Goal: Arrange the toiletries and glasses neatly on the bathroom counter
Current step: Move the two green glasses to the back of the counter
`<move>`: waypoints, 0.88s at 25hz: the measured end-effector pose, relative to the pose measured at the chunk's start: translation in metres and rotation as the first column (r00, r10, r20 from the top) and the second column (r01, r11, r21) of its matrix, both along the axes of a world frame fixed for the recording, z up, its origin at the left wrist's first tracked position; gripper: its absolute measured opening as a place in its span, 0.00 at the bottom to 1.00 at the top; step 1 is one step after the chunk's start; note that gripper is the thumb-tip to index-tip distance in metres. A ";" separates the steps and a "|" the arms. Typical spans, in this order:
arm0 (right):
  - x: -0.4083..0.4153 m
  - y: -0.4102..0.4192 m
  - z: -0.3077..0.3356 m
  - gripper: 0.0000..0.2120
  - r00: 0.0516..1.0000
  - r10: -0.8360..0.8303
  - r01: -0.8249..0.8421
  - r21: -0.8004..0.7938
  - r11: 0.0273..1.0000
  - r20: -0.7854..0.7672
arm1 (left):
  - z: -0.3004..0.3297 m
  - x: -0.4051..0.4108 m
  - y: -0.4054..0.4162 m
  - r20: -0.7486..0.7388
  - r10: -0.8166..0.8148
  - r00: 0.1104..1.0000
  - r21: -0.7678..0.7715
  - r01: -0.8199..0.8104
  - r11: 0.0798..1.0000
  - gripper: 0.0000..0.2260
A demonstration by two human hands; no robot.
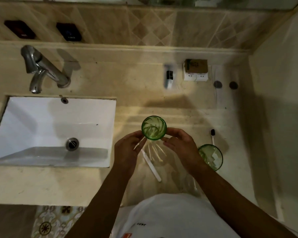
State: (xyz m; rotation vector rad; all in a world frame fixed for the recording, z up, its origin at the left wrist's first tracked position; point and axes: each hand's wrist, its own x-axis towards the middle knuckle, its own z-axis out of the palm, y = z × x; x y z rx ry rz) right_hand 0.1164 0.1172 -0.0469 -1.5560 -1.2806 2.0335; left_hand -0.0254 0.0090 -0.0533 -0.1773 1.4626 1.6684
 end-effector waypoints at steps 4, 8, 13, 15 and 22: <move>-0.022 0.013 -0.002 0.18 0.999 -0.032 0.032 -0.015 0.999 -0.029 | -0.003 -0.016 0.020 -0.037 0.000 0.999 0.029 0.001 1.000 0.13; -0.047 0.039 -0.003 0.18 0.997 -0.024 0.024 -0.001 1.000 -0.068 | -0.006 -0.039 0.046 -0.004 0.011 1.000 -0.020 -0.011 1.000 0.15; -0.087 0.075 -0.010 0.17 0.996 -0.048 0.051 0.041 0.998 -0.075 | -0.003 -0.074 0.090 0.035 0.064 0.997 0.022 -0.065 0.998 0.15; -0.101 0.091 -0.013 0.16 0.994 -0.047 0.055 0.075 0.996 -0.095 | -0.006 -0.088 0.109 0.054 0.084 0.995 0.046 -0.087 0.995 0.14; -0.140 0.150 -0.019 0.20 0.980 -0.058 0.071 0.064 0.995 -0.189 | -0.019 -0.123 0.165 0.010 0.046 0.999 0.091 -0.047 0.995 0.16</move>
